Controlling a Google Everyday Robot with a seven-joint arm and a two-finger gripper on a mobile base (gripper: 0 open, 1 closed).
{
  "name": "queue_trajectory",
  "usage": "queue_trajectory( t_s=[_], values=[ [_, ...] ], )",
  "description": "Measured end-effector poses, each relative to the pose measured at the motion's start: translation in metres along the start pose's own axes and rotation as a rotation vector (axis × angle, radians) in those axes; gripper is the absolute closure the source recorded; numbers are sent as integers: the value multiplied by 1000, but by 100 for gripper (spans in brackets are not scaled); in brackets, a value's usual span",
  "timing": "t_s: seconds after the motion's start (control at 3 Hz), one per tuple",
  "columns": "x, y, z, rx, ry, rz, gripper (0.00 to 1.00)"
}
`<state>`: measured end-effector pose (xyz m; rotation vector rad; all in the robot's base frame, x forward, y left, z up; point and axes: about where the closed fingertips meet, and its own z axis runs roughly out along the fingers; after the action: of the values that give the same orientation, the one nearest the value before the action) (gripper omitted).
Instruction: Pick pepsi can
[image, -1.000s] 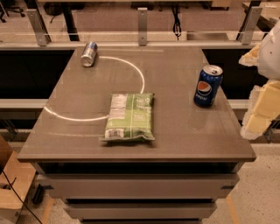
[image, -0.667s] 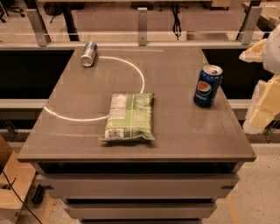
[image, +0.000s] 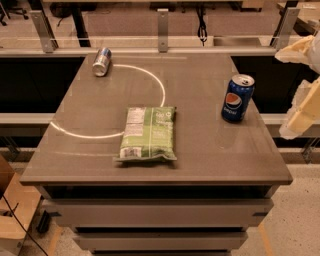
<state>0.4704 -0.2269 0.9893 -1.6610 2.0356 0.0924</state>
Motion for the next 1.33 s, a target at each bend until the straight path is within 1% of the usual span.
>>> queue_trajectory(
  t_s=[0.33, 0.67, 1.0, 1.33],
  values=[
    [-7, -12, 12, 27, -70, 43, 0],
    [-16, -40, 29, 63, -173, 85, 0],
    [-19, -62, 54, 72, -218, 120, 0],
    [-14, -79, 85, 57, -214, 153, 0]
  ],
)
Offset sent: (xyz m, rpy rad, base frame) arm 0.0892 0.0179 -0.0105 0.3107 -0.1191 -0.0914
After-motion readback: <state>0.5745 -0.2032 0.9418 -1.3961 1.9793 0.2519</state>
